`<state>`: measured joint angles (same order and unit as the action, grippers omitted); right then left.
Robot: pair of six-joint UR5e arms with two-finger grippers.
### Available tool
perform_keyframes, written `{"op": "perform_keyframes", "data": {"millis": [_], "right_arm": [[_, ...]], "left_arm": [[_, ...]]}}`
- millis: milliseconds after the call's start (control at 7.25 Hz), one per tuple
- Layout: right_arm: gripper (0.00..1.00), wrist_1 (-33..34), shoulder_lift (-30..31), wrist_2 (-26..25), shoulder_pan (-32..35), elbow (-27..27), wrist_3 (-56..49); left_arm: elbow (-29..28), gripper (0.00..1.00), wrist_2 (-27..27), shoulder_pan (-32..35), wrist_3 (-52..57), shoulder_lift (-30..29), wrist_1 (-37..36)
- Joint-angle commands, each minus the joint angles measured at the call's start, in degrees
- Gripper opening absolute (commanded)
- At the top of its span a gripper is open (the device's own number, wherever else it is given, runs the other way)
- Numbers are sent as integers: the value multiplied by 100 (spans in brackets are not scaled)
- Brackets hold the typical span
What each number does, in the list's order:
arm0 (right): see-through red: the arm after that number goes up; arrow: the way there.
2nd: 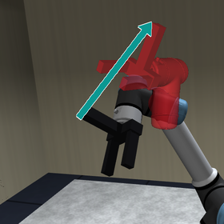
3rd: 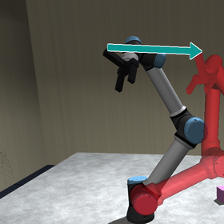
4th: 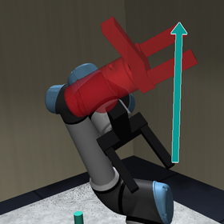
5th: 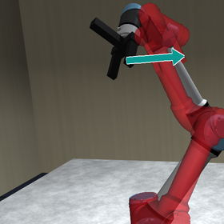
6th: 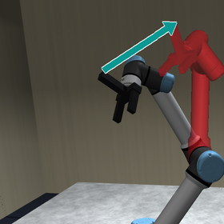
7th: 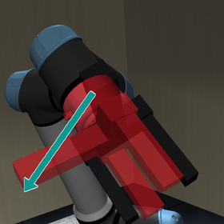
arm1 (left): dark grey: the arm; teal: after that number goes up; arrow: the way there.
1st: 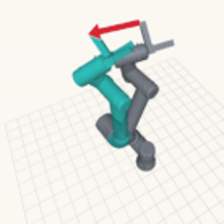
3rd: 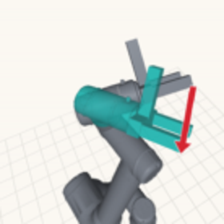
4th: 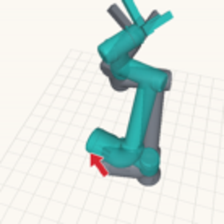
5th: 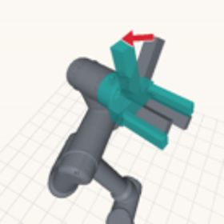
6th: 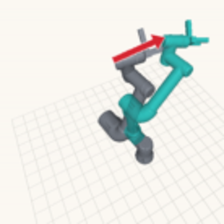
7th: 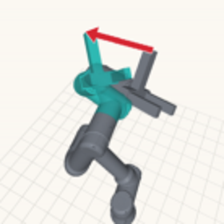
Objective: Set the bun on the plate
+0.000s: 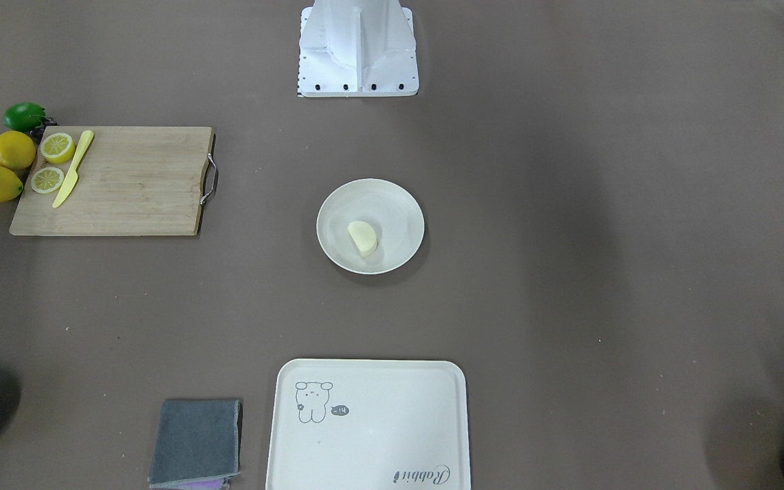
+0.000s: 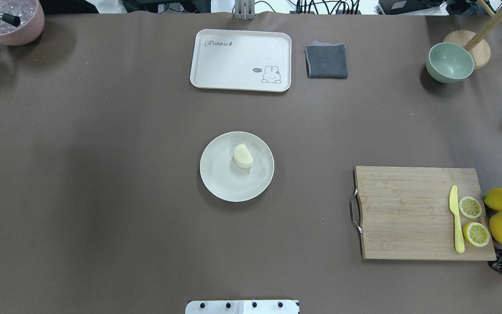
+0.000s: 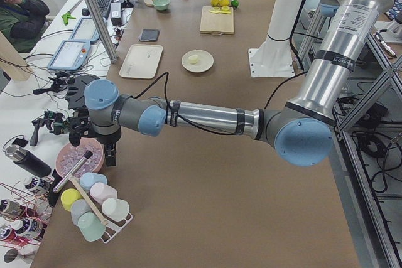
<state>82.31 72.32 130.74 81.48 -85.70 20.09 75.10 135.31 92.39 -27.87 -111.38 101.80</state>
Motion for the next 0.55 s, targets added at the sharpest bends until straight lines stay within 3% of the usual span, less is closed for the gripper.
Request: {"op": "perform_keyframes", "data": {"millis": [0,414], "right_arm": [[100,4,10,4,139,115,-494],[100,31,151,48,210,107,-488]], "left_arm": [[13,98,206,51,1,2,-19],[39,98,259,60,1,46,-11]]}}
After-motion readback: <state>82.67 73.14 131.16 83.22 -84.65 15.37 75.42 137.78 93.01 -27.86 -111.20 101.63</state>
